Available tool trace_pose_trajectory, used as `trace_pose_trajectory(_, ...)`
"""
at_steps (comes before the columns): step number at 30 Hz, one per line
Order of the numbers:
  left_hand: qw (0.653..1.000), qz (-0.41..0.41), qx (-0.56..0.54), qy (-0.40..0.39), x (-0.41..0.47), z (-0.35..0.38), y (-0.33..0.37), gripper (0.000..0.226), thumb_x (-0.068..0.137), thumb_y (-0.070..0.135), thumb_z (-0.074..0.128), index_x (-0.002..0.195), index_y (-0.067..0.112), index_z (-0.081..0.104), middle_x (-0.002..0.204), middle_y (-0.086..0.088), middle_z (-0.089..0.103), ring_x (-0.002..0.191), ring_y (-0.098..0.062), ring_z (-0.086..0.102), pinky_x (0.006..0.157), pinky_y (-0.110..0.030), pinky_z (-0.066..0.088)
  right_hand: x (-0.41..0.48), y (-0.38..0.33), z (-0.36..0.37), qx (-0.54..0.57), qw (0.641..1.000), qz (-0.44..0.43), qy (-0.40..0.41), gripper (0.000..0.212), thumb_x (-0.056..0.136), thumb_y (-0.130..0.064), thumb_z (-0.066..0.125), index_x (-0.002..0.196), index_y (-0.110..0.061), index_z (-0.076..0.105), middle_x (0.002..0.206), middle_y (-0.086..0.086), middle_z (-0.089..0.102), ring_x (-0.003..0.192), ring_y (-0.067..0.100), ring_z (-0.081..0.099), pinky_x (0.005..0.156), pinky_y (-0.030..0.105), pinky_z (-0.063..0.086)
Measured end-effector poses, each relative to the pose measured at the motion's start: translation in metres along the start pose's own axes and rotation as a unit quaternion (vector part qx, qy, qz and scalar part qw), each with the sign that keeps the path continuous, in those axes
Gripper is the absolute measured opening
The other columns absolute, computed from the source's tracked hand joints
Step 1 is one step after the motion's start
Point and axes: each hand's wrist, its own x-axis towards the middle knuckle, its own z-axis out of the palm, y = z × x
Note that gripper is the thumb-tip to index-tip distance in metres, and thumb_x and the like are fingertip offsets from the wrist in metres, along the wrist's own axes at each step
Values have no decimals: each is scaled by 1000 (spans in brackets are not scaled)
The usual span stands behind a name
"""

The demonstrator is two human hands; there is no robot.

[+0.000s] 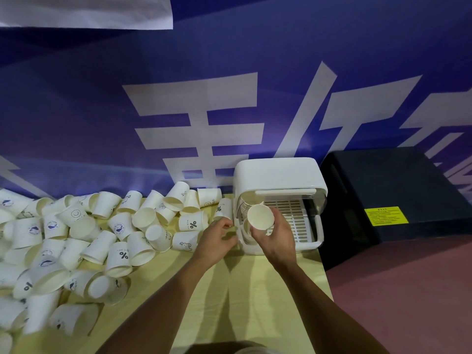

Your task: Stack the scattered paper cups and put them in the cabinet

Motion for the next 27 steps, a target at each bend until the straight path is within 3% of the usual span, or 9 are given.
trace_pose_trajectory(4, 1000, -14, 2, -2, 0, -1, -8, 34, 87, 21, 70, 120, 21, 60, 121, 3, 60, 100, -11, 57, 80, -20, 42, 1, 10, 7, -47, 998, 16, -27, 75, 72, -63, 70, 137, -33, 47, 124, -9, 62, 114, 17, 57, 90, 45, 55)
trace_pose_trajectory(8, 1000, -12, -5, 5, -2, -4, -7, 33, 88, 20, 70, 120, 20, 61, 119, 5, 58, 100, -9, 57, 81, -19, 41, 3, 8, 7, -70, 996, 18, -44, 84, 76, -42, 78, 148, -15, 43, 142, 4, 54, 131, 27, 49, 106, 43, 45)
trace_pose_trajectory(12, 1000, -6, -14, 27, -9, -13, -3, 34, 87, 21, 70, 119, 25, 60, 118, 7, 59, 102, -11, 58, 83, -22, 45, 0, 2, 7, -69, 997, -10, -43, 68, 80, -38, 76, 139, -15, 51, 132, 4, 59, 121, 25, 53, 98, 40, 47)
trace_pose_trajectory(15, 999, -12, -20, 44, -22, -20, -5, 36, 87, 23, 71, 120, 25, 60, 117, 8, 58, 104, -11, 58, 83, -22, 45, -6, -9, 14, -58, 997, -29, -52, 62, 84, -34, 74, 139, -15, 52, 135, 3, 57, 123, 24, 52, 102, 41, 46)
trace_pose_trajectory(27, 974, -135, -41, 177, -125, -104, -123, 38, 82, 20, 76, 117, 15, 63, 111, 1, 62, 99, -17, 60, 88, -30, 49, -71, -68, 130, -64, 962, -137, -225, 59, 85, -33, 75, 138, -16, 55, 132, 2, 63, 111, 20, 62, 96, 40, 51)
